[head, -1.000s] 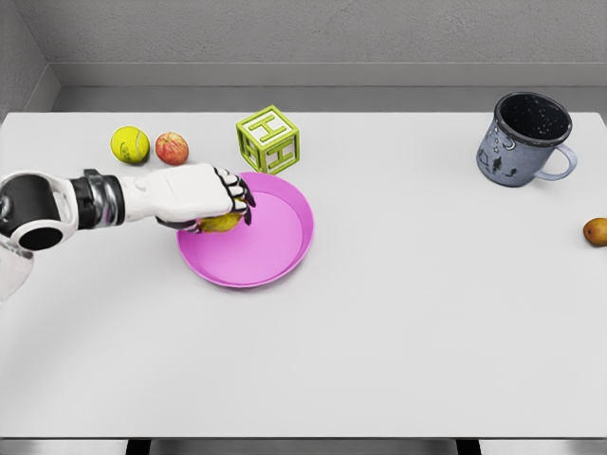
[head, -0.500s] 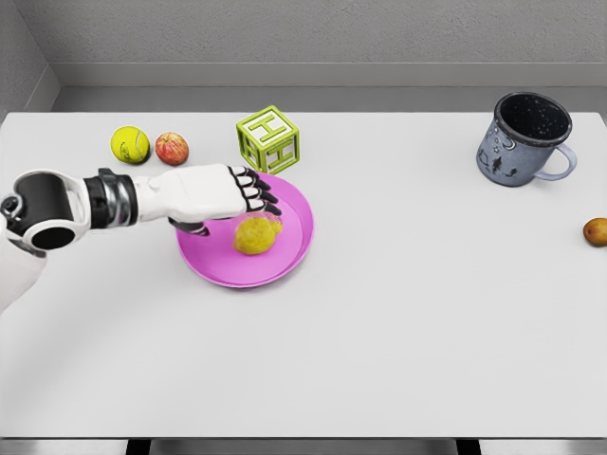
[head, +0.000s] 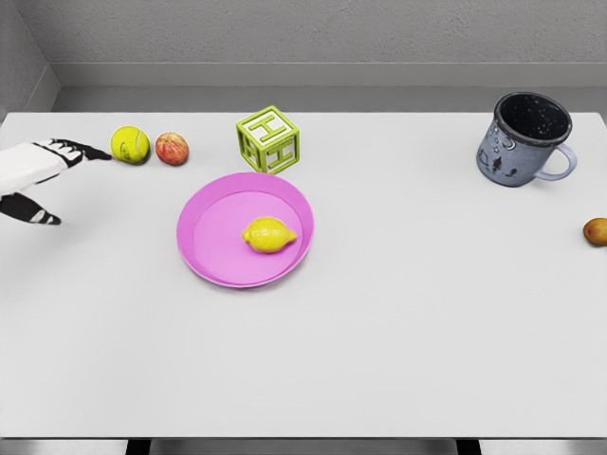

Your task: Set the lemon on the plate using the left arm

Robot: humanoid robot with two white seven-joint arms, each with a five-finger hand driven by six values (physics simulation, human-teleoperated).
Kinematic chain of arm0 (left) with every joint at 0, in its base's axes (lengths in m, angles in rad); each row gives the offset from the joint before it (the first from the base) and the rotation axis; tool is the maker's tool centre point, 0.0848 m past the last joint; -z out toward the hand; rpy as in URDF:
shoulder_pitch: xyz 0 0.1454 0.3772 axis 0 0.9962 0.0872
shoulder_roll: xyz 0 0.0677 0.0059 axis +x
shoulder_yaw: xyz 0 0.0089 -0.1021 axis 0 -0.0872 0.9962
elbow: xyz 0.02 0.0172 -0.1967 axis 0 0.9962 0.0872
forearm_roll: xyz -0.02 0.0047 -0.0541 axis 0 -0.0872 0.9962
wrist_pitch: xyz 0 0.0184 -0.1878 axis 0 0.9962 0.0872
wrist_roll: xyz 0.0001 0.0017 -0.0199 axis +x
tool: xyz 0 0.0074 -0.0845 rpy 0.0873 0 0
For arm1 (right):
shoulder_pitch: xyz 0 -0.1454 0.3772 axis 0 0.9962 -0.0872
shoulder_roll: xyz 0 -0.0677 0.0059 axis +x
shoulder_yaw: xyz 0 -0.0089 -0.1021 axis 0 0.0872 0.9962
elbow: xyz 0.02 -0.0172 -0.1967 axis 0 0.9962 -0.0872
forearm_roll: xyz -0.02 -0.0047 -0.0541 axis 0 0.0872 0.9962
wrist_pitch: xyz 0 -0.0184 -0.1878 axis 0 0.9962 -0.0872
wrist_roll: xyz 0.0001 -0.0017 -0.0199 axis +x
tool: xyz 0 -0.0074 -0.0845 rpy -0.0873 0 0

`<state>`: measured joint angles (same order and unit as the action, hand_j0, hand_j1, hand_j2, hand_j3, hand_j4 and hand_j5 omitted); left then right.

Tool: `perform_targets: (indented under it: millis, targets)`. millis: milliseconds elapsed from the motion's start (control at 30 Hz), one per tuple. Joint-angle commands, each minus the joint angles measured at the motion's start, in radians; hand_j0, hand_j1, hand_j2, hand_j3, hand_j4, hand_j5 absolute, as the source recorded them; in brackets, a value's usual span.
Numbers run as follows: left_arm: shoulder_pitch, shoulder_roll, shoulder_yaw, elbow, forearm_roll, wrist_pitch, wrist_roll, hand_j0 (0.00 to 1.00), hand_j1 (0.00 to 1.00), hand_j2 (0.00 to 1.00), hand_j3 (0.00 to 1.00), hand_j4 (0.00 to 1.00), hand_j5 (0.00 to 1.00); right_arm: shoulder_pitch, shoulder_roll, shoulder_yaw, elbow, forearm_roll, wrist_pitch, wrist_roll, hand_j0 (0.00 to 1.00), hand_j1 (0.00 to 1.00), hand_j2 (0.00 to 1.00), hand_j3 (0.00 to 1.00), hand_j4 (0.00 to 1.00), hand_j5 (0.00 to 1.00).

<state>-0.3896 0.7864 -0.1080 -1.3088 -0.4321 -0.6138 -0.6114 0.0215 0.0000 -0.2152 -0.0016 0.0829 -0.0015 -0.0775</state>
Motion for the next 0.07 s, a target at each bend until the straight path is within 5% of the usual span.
perform_targets:
  millis: [0, 33]
  targets:
    - [0.002, 0.002, 0.027, 0.014, 0.021, 0.003, 0.001, 1.0, 1.0, 1.0, 1.0, 1.0, 1.0, 0.0, 0.0, 0.0, 0.0, 0.0, 0.0, 0.001, 1.0, 1.0, 1.0, 1.0, 1.0, 1.0]
    - [0.005, 0.002, 0.022, 0.01, 0.019, 0.003, 0.001, 1.0, 1.0, 1.0, 1.0, 1.0, 1.0, 0.002, 0.0, 0.0, 0.0, 0.0, 0.0, 0.001, 1.0, 1.0, 1.0, 1.0, 1.0, 1.0]
